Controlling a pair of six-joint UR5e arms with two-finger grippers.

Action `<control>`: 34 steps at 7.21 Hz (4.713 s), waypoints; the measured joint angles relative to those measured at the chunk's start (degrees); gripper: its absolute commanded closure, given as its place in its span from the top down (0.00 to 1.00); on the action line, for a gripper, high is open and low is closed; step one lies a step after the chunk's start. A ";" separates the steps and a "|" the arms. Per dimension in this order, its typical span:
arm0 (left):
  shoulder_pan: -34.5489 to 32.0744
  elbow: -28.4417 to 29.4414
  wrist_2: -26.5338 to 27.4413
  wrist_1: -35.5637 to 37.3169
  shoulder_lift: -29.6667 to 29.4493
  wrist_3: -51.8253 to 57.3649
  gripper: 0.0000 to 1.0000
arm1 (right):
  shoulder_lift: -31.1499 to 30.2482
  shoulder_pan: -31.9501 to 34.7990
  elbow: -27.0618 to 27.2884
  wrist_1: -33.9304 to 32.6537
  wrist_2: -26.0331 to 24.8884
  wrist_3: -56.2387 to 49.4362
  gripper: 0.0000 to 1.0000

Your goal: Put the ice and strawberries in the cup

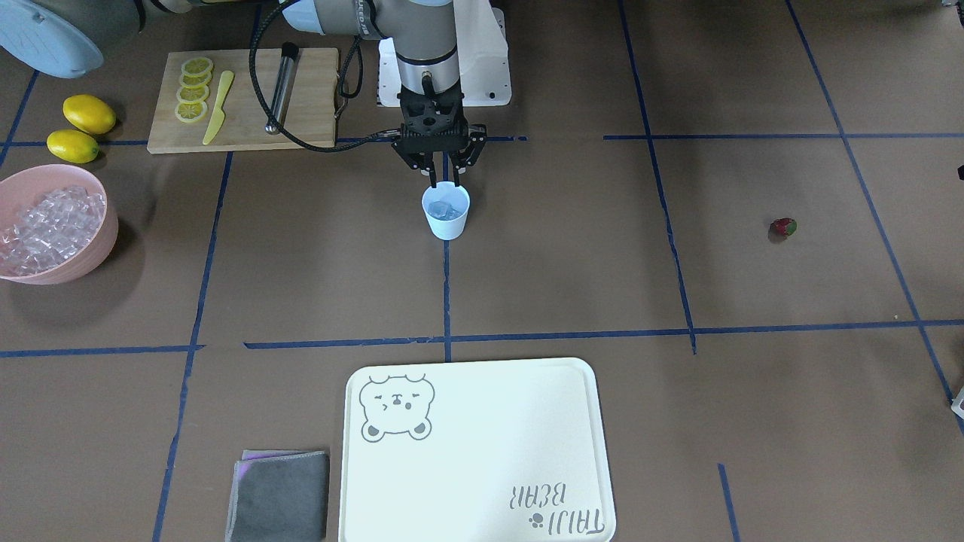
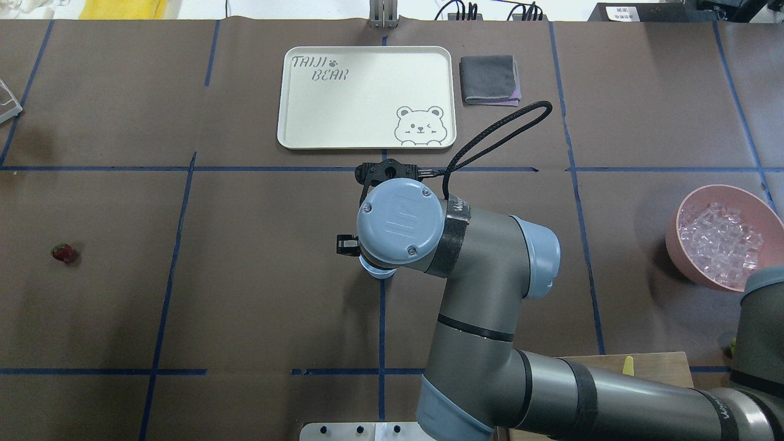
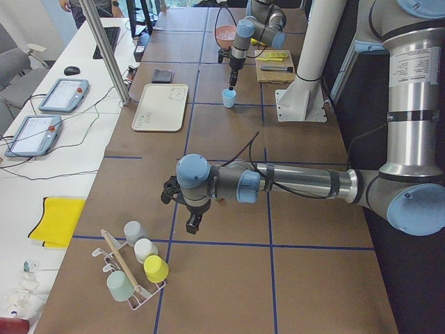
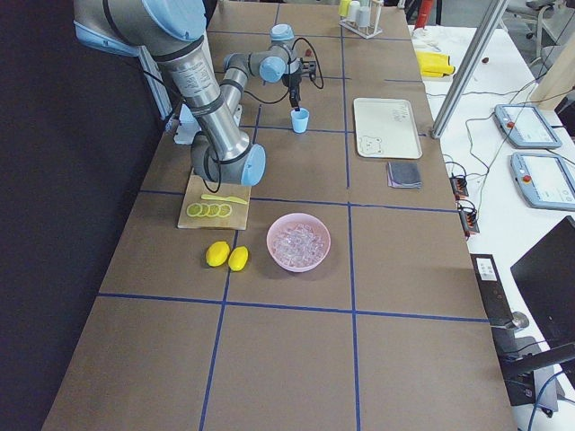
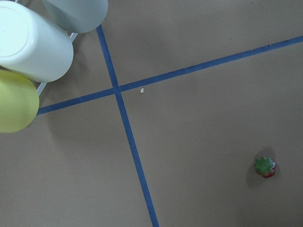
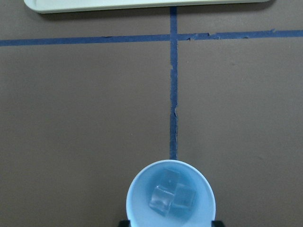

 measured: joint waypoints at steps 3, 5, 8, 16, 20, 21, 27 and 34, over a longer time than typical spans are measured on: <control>0.03 -0.32 0.04 0.02 0.00 0.33 1.00 | -0.76 7.68 0.47 -0.27 7.01 -7.00 0.99; 0.06 -1.31 0.08 -0.15 -0.07 0.44 1.00 | -3.92 17.44 0.55 -0.34 16.90 -17.01 0.99; 0.11 -3.57 0.13 -0.89 -0.22 0.21 1.00 | -12.77 33.24 1.40 -0.30 29.98 -38.48 0.99; -0.04 -3.98 0.61 -6.15 -1.31 -0.40 1.00 | -49.39 68.40 2.71 0.37 38.44 -85.34 0.99; -0.11 -2.52 0.27 -5.70 -1.81 -1.88 1.00 | -54.99 72.40 2.85 0.46 39.70 -84.37 1.00; -0.11 -2.50 -0.33 -5.93 -1.74 -5.52 1.00 | -54.76 72.42 3.00 0.50 40.01 -83.03 1.00; 5.36 -4.11 1.73 -6.39 -1.06 -14.27 1.00 | -54.67 72.45 3.05 0.55 40.14 -82.21 1.00; 30.19 -1.30 17.44 -30.43 3.87 -48.37 1.00 | -55.11 72.51 2.90 2.88 40.14 -82.06 1.00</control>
